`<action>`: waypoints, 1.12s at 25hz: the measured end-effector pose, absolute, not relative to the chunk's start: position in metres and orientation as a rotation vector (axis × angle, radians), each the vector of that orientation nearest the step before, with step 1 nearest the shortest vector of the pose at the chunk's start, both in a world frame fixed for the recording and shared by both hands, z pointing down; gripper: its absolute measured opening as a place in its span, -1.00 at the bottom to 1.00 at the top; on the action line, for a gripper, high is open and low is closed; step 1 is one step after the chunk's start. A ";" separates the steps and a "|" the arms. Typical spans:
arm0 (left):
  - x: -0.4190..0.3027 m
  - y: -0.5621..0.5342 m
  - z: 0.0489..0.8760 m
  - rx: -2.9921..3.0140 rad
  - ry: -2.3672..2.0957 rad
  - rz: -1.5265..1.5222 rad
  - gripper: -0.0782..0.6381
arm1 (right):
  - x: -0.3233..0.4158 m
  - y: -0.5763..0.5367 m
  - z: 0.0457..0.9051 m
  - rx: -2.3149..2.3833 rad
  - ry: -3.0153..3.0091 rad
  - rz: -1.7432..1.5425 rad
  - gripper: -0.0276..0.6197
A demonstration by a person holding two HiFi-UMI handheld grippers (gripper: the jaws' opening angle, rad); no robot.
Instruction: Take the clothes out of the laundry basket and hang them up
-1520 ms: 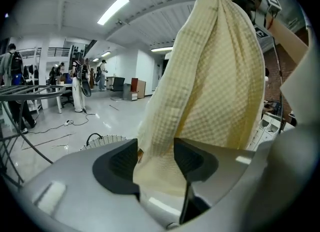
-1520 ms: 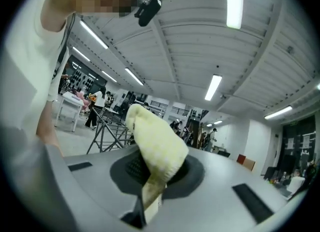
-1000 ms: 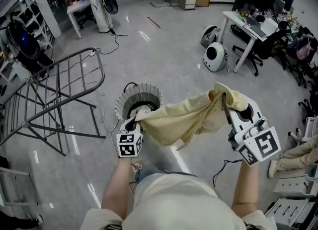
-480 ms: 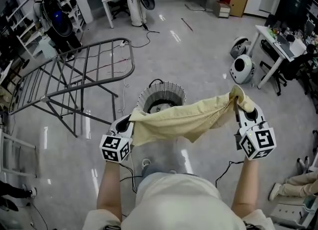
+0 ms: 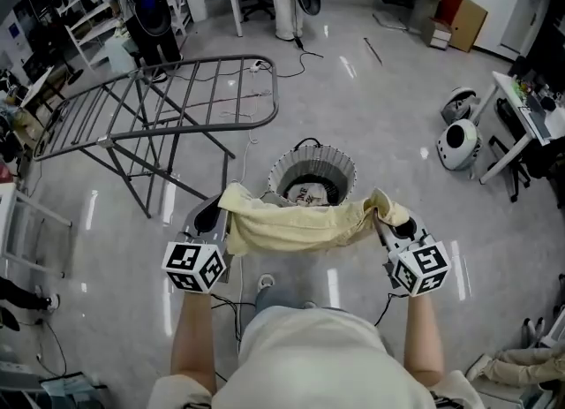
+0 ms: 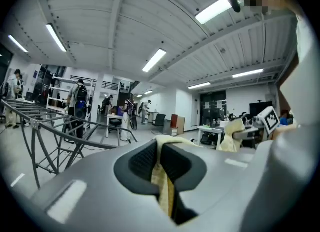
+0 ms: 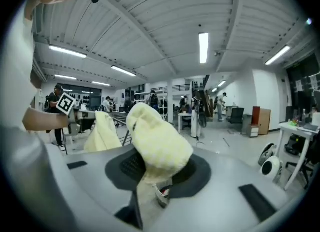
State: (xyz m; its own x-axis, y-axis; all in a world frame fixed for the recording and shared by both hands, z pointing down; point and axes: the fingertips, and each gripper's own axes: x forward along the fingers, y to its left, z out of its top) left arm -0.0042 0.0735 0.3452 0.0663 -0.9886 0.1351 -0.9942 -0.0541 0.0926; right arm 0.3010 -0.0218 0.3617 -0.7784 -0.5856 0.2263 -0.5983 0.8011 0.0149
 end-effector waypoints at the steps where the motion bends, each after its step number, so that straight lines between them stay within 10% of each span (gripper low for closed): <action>1: -0.009 0.075 0.338 2.154 -2.062 0.018 -0.73 | 0.294 -0.016 0.371 0.888 -2.771 0.093 -0.57; 14: -0.026 0.062 0.247 2.203 -2.150 -0.213 -0.73 | 0.256 0.048 0.467 0.522 -2.676 0.219 0.12; 28: -0.010 0.039 0.194 2.293 -2.169 -0.187 -0.73 | 0.117 0.104 0.461 0.143 -2.749 0.039 0.01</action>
State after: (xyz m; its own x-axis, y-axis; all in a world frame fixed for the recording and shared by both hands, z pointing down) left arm -0.0099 0.0392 0.1939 0.0517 -0.9937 -0.0996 -0.9960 -0.0585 0.0669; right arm 0.1166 0.1037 0.4606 -0.9201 -0.0943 0.3802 -0.1050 0.9944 -0.0075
